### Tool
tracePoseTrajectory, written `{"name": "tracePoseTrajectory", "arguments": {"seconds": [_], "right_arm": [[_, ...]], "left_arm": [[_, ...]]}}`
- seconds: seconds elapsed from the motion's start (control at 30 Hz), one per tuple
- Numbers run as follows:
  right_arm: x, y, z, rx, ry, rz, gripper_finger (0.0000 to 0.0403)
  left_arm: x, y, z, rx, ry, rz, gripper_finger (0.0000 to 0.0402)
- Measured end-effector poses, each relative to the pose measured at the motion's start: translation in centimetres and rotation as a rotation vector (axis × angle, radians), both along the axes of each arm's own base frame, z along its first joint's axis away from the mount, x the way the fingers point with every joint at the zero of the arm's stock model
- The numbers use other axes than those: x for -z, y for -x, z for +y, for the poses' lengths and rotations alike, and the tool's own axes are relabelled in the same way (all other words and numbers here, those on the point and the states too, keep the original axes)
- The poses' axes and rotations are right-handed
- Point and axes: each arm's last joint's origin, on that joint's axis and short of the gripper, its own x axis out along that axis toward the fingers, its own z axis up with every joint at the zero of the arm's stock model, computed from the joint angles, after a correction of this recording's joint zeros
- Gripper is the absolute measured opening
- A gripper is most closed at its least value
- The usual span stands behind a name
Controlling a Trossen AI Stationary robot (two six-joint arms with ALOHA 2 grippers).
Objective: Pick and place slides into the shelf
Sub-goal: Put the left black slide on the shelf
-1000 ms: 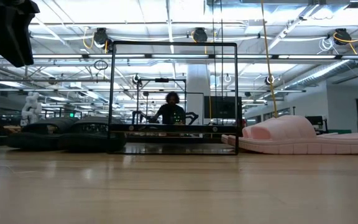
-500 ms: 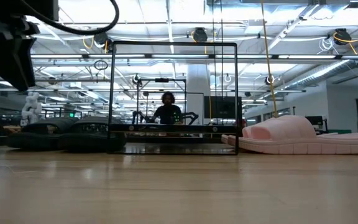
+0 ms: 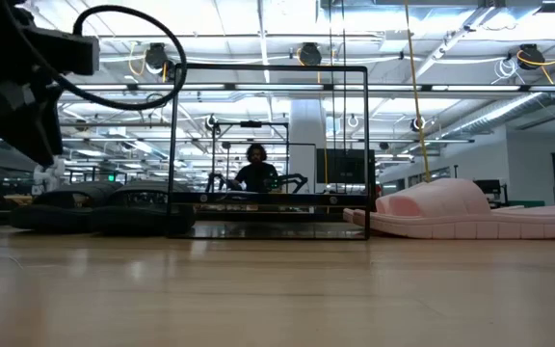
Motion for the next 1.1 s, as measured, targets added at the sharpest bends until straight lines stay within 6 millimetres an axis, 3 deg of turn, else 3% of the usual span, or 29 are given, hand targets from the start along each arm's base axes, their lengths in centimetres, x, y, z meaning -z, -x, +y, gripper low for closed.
{"name": "tracePoseTrajectory", "arguments": {"seconds": [0.87,1.1], "right_arm": [[0.0,0.0,0.0,-0.001,-0.002,-0.002,0.0208],[0.0,0.0,0.0,-0.001,-0.002,-0.002,0.0208]], "left_arm": [[3.9,2.1,1.4,0.011,-0.047,0.051,0.015],[4.0,1.9,1.5,0.035,-0.109,-0.009,0.015]]}}
